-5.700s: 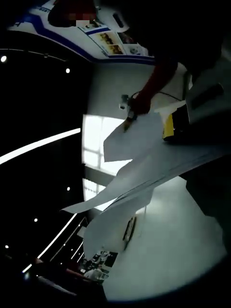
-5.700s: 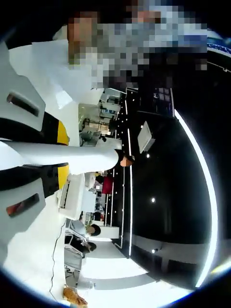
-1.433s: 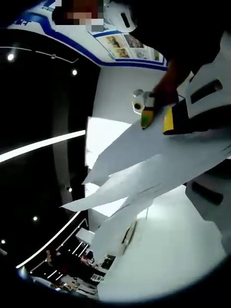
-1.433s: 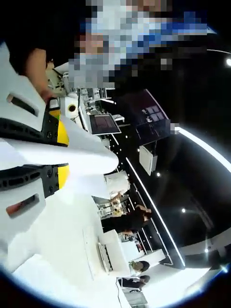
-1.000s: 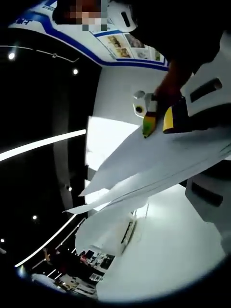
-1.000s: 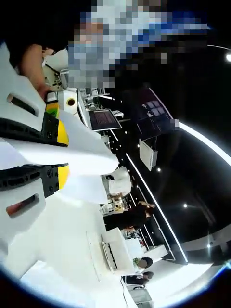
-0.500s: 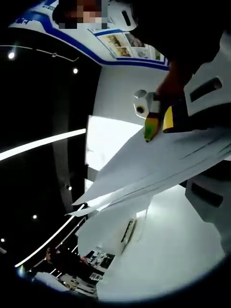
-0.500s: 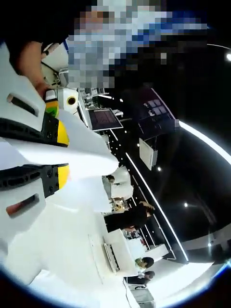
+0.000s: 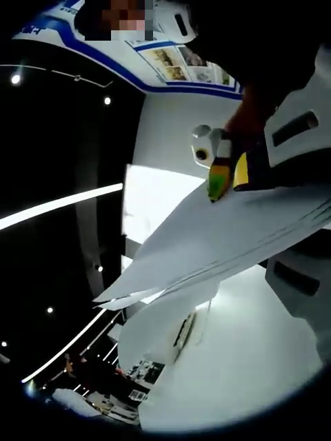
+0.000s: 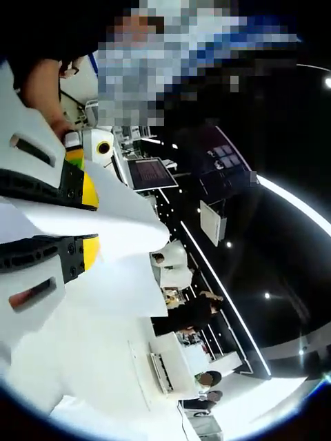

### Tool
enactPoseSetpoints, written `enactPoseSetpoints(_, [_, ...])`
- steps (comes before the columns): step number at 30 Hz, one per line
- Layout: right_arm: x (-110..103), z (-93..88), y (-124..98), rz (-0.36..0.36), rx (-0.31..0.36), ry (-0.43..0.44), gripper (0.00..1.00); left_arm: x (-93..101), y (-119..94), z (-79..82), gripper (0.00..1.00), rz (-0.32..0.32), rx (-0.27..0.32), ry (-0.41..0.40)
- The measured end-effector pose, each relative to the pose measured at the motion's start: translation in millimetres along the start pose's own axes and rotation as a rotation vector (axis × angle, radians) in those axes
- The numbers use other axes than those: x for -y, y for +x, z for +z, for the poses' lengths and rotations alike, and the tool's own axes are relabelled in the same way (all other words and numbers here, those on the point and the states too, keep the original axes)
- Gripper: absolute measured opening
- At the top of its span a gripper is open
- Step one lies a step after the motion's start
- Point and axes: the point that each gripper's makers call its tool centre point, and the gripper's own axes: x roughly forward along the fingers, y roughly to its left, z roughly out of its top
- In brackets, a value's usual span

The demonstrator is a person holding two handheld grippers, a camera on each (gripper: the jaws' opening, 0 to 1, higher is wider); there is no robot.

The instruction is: Organize the stack of printing papers by aligning and flattening the scattered papers on the table

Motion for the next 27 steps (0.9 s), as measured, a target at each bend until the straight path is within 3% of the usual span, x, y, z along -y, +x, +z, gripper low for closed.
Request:
enactPoseSetpoints(14, [-3.1,-3.0,1.3,0.011,0.002,-0.006,0.09,-2.8,-1.6,-1.0,0.10,0.015,-0.006,0.044])
enactPoseSetpoints(21, [-9.0,5.9,-6.3,0.012,0.021,-0.124,0.13,-4.3,-3.3,-0.5,0.08,0.019,-0.005,0.049])
enactPoseSetpoints(27, [-15.2,36.0,-20.6,-0.019,0.099,-0.279,0.25,-4.3,-3.6,-0.5,0.08,0.021,-0.006,0.050])
